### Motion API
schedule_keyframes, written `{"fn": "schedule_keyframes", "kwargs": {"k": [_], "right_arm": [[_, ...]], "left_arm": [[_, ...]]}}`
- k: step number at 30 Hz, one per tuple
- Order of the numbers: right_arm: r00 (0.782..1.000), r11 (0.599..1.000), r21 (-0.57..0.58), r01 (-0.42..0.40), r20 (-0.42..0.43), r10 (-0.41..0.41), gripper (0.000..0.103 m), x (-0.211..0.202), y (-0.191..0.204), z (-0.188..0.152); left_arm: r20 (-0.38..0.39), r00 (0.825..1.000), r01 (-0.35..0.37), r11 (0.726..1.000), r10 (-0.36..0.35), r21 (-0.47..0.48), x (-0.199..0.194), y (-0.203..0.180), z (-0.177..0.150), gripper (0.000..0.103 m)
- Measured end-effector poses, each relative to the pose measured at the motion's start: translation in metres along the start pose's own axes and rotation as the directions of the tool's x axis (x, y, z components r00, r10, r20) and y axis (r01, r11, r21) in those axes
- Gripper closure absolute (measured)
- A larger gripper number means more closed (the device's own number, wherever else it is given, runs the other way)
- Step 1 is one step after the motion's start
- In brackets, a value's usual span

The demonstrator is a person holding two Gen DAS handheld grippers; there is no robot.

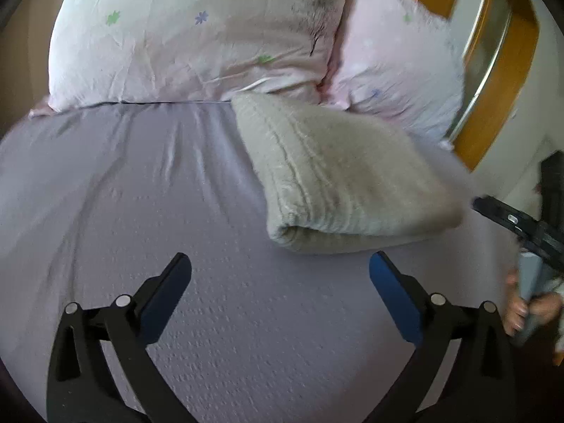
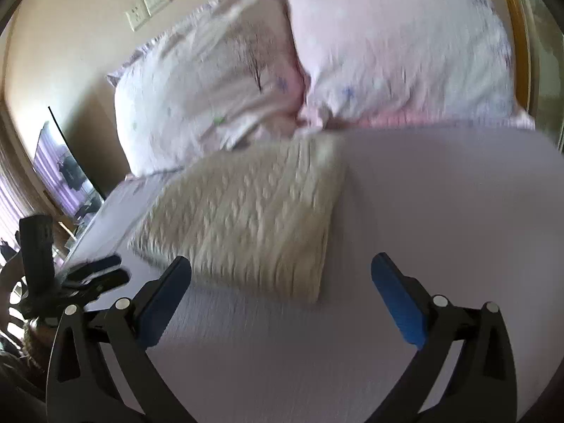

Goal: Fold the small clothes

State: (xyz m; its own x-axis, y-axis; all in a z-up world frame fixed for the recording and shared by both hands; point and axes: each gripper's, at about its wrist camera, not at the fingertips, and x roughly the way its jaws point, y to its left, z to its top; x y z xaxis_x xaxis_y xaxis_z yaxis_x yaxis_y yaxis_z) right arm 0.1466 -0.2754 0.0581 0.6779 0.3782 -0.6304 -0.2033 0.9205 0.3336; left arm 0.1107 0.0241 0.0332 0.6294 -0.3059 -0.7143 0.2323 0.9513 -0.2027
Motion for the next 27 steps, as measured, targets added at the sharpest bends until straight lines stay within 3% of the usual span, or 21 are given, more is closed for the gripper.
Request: {"fn": "schedule_keyframes", "kwargs": {"k": [3,5,10,15,27], "right_arm": [[0.987,0.994,0.011,0.113,-0.119,-0.111,0.001,0.026,0.004,-0.009],[0.979,0.992,0.012,0.129,-0.161,-0.125,0.001,0.038,0.007,-0.017],[0.971,0.984,-0.051,0.172,-0.162,-0.178,0.001,0.050,0.027,-0.021],[0.937,0.947,-0.174,0.270,-0.179,-0.300,0.001,0.063,0.043,-0.026],[0.939,0.949,-0.177,0.261,-0.181,-0.292,0.001,0.062,0.043,-0.026]], "left_arm": [[-0.033,0.997,-0.073,0.997,0.074,0.036,0.012,-0.007,0.000,0.002],[-0.047,0.994,-0.093,0.994,0.096,0.055,0.017,-0.009,-0.002,0.002],[-0.105,0.984,-0.134,0.988,0.142,0.078,0.031,-0.008,-0.006,0.002],[-0.119,0.974,-0.178,0.975,0.194,0.132,0.035,-0.016,-0.007,0.002],[-0.122,0.975,-0.171,0.977,0.187,0.127,0.034,-0.016,-0.007,0.002]]}}
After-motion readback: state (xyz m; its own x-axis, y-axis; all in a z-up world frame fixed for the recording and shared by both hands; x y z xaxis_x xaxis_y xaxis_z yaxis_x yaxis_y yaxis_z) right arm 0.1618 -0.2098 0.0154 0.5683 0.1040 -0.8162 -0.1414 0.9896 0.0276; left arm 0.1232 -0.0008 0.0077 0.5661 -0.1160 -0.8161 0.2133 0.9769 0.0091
